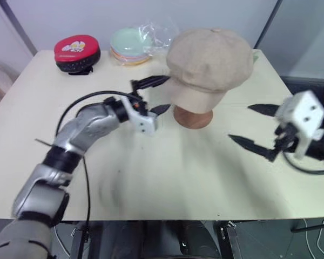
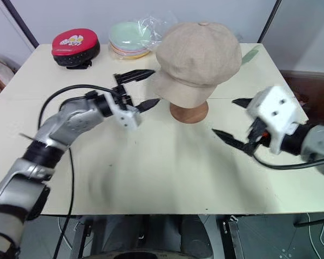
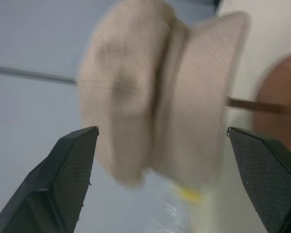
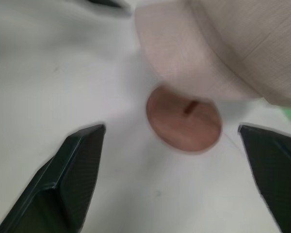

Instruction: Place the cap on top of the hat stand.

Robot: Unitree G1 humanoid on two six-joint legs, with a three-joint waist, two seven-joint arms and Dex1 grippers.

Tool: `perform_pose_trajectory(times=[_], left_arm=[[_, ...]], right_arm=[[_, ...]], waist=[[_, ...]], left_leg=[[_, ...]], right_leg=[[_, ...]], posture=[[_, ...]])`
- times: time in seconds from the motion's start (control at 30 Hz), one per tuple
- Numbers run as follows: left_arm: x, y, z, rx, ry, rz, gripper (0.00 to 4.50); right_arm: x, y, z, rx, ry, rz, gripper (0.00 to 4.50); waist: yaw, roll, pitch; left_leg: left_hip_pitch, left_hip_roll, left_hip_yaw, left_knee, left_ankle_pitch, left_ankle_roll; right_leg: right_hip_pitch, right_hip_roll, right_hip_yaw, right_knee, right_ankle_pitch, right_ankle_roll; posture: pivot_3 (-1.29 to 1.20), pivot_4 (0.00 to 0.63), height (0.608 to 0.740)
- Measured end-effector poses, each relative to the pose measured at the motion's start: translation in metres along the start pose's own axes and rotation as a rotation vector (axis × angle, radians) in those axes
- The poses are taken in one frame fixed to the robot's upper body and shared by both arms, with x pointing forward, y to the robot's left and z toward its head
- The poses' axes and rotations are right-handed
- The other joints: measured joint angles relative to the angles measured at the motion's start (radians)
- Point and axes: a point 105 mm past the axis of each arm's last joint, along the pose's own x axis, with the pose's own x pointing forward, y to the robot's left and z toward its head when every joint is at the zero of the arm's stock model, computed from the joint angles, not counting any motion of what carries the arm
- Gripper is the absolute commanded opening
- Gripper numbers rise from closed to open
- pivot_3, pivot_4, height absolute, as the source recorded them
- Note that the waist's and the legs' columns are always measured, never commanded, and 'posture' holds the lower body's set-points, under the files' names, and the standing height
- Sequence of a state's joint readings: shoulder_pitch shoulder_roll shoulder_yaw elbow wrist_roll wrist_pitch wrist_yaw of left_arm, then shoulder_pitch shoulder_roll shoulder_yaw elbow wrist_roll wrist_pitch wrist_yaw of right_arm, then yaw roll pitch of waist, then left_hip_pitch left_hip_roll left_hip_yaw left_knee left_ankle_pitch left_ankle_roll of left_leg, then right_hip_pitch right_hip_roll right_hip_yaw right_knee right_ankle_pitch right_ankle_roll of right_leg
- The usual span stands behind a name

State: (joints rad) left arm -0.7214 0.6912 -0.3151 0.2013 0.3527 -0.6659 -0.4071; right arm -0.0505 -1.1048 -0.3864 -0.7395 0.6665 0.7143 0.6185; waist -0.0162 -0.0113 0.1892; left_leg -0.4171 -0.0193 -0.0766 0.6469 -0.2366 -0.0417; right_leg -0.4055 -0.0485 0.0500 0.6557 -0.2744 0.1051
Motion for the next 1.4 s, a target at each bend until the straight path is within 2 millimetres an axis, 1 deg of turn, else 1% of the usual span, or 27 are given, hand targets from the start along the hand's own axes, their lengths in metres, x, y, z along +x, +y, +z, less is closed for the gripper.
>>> perform_pose_trajectory(times=[0.07, 0.1, 0.13, 0.2, 0.27, 0.3, 0.37, 0.43, 0.47, 0.6, 0.67, 0.77, 0.83, 0.87, 0.97, 1.0, 1.03, 1.07, 1.1, 1.17, 1.27, 1.4], left_arm=[[-0.019, -0.009, -0.004, -0.118, 0.041, -0.055, 4.45], [-0.029, -0.010, -0.007, -0.213, 0.077, -0.072, 4.45], [-0.035, -0.007, -0.012, -0.282, 0.105, -0.070, 4.45], [-0.054, 0.000, -0.023, -0.506, 0.177, -0.099, 4.45], [-0.071, 0.008, -0.028, -0.723, 0.220, -0.155, 4.45], [-0.081, 0.012, -0.027, -0.844, 0.229, -0.201, 4.45], [-0.090, 0.023, -0.018, -1.006, 0.205, -0.266, 4.45], [-0.092, 0.034, -0.008, -1.117, 0.153, -0.299, 4.45], [-0.090, 0.041, -0.006, -1.157, 0.134, -0.297, 4.45], [-0.081, 0.066, -0.004, -1.199, 0.088, -0.241, 4.45], [-0.080, 0.069, -0.004, -1.221, 0.079, -0.233, 4.45], [-0.079, 0.069, -0.004, -1.255, 0.075, -0.231, 4.45], [-0.079, 0.068, -0.004, -1.267, 0.081, -0.233, 4.50], [-0.079, 0.069, -0.004, -1.267, 0.080, -0.231, 4.50], [-0.079, 0.069, -0.003, -1.267, 0.073, -0.234, 4.50], [-0.078, 0.069, -0.003, -1.268, 0.069, -0.234, 4.50], [-0.078, 0.069, -0.003, -1.270, 0.066, -0.234, 4.50], [-0.078, 0.068, -0.002, -1.270, 0.064, -0.235, 4.50], [-0.078, 0.068, -0.003, -1.269, 0.065, -0.235, 4.50], [-0.077, 0.068, -0.003, -1.266, 0.069, -0.234, 4.50], [-0.077, 0.067, -0.004, -1.262, 0.072, -0.234, 4.50], [-0.077, 0.065, -0.005, -1.252, 0.080, -0.231, 4.50]], right_arm=[[0.011, 0.005, -0.008, -0.053, 0.007, -0.030, 4.50], [0.018, 0.006, -0.010, -0.103, 0.003, -0.063, 4.50], [0.023, 0.008, -0.011, -0.135, -0.004, -0.081, 4.50], [0.038, 0.012, -0.010, -0.259, -0.038, -0.143, 4.50], [0.053, 0.012, -0.006, -0.377, -0.084, -0.226, 4.50], [0.063, 0.013, -0.003, -0.444, -0.114, -0.266, 4.50], [0.078, 0.021, -0.002, -0.541, -0.147, -0.294, 4.50], [0.090, 0.024, 0.002, -0.611, -0.181, -0.336, 4.50], [0.097, 0.022, 0.005, -0.655, -0.194, -0.369, 4.50], [0.118, 0.018, 0.017, -0.767, -0.244, -0.462, 4.50], [0.126, 0.017, 0.013, -0.807, -0.234, -0.484, 4.50], [0.135, 0.016, 0.001, -0.845, -0.199, -0.510, 4.50], [0.139, 0.014, -0.006, -0.862, -0.175, -0.524, 3.93], [0.141, 0.012, -0.009, -0.862, -0.164, -0.531, 3.55], [0.141, 0.007, -0.012, -0.859, -0.151, -0.552, 2.02], [0.140, 0.005, -0.012, -0.860, -0.152, -0.560, 1.53], [0.139, 0.004, -0.010, -0.863, -0.158, -0.568, 0.91], [0.138, 0.002, -0.008, -0.866, -0.167, -0.577, 0.41], [0.136, -0.001, -0.004, -0.869, -0.177, -0.594, 0.06], [0.131, -0.005, 0.005, -0.876, -0.202, -0.623, 0.06], [0.124, -0.007, 0.011, -0.868, -0.235, -0.626, 0.06], [0.104, -0.010, 0.036, -0.884, -0.366, -0.612, 0.06]], waist=[[0.001, 0.000, 0.000], [0.001, 0.000, 0.000], [0.004, 0.000, 0.000], [0.002, 0.000, 0.000], [-0.003, -0.001, 0.001], [-0.005, -0.001, 0.001], [-0.005, 0.000, 0.001], [-0.002, 0.000, 0.001], [-0.002, -0.001, 0.001], [-0.004, -0.002, 0.001], [-0.005, -0.002, 0.001], [-0.005, -0.002, 0.001], [-0.005, -0.002, 0.001], [-0.005, -0.002, 0.001], [-0.005, -0.002, 0.001], [-0.004, -0.002, 0.001], [-0.005, -0.002, 0.001], [-0.005, -0.002, 0.001], [-0.005, -0.002, 0.001], [-0.005, -0.002, 0.001], [-0.005, -0.002, 0.001], [-0.005, -0.002, 0.001]], left_leg=[[0.000, 0.000, 0.000, 0.000, 0.000, 0.000], [0.000, 0.000, 0.000, 0.001, 0.000, 0.000], [0.000, 0.000, 0.000, 0.001, 0.000, -0.001], [0.000, -0.001, 0.000, 0.001, 0.000, -0.001], [0.001, -0.001, 0.000, 0.001, 0.001, -0.001], [0.001, -0.001, 0.000, 0.001, 0.001, -0.001], [0.001, -0.002, 0.000, 0.001, 0.001, -0.001], [0.002, -0.002, 0.000, 0.001, 0.001, -0.001], [0.002, -0.002, 0.000, 0.001, 0.001, -0.001], [0.003, -0.003, 0.000, 0.001, 0.001, -0.002], [0.003, -0.003, 0.000, 0.001, 0.001, -0.002], [0.003, -0.003, 0.000, 0.001, 0.001, -0.002], [0.003, -0.003, 0.000, 0.001, 0.001, -0.002], [0.003, -0.003, 0.000, 0.001, 0.001, -0.002], [0.003, -0.003, 0.000, 0.001, 0.001, -0.002], [0.003, -0.003, 0.000, 0.001, 0.001, -0.002], [0.003, -0.003, 0.000, 0.001, 0.001, -0.002], [0.004, -0.003, 0.000, 0.001, 0.001, -0.002], [0.004, -0.003, 0.000, 0.001, 0.001, -0.002], [0.005, -0.003, 0.000, 0.001, 0.001, -0.002], [0.005, -0.003, 0.001, 0.001, 0.001, -0.002], [0.005, -0.002, 0.001, 0.001, 0.001, -0.002]], right_leg=[[0.000, 0.000, 0.000, 0.000, 0.000, 0.000], [0.000, 0.000, 0.000, 0.000, 0.000, 0.000], [0.001, 0.000, 0.000, 0.000, 0.000, 0.000], [0.001, 0.001, -0.001, 0.000, 0.000, 0.000], [0.001, 0.002, -0.001, 0.001, 0.000, 0.000], [0.000, 0.002, -0.001, 0.001, 0.000, 0.000], [0.000, 0.002, -0.001, 0.002, 0.000, -0.001], [0.001, 0.002, -0.001, 0.002, 0.000, -0.001], [0.001, 0.002, -0.001, 0.002, 0.000, -0.001], [0.001, 0.002, 0.000, 0.004, 0.000, -0.001], [0.001, 0.002, 0.000, 0.005, -0.001, -0.001], [0.000, 0.002, 0.000, 0.006, -0.001, -0.002], [-0.001, 0.002, 0.001, 0.007, -0.001, -0.002], [-0.001, 0.002, 0.001, 0.007, -0.001, -0.002], [-0.001, 0.002, 0.001, 0.007, -0.001, -0.002], [0.000, 0.002, 0.001, 0.007, -0.001, -0.002], [0.000, 0.002, 0.001, 0.007, -0.001, -0.002], [0.000, 0.002, 0.001, 0.007, -0.001, -0.002], [0.000, 0.002, 0.001, 0.008, -0.001, -0.002], [0.001, 0.002, 0.001, 0.008, -0.001, -0.002], [0.001, 0.002, 0.001, 0.008, -0.001, -0.002], [0.001, 0.002, 0.002, 0.008, -0.001, -0.002]], posture=[[0.00, 0.150, 0.740], [0.00, 0.150, 0.740], [0.00, 0.150, 0.740], [0.00, 0.150, 0.740], [0.00, 0.150, 0.740], [0.00, 0.150, 0.740], [0.00, 0.150, 0.740], [0.00, 0.150, 0.740], [0.00, 0.150, 0.740], [0.00, 0.150, 0.740], [0.00, 0.150, 0.740], [0.00, 0.150, 0.740], [0.00, 0.150, 0.740], [0.00, 0.150, 0.740], [0.00, 0.150, 0.740], [0.00, 0.150, 0.740], [0.00, 0.150, 0.740], [0.00, 0.150, 0.740], [0.00, 0.150, 0.740], [0.00, 0.150, 0.740], [0.00, 0.150, 0.740], [0.00, 0.150, 0.740]])
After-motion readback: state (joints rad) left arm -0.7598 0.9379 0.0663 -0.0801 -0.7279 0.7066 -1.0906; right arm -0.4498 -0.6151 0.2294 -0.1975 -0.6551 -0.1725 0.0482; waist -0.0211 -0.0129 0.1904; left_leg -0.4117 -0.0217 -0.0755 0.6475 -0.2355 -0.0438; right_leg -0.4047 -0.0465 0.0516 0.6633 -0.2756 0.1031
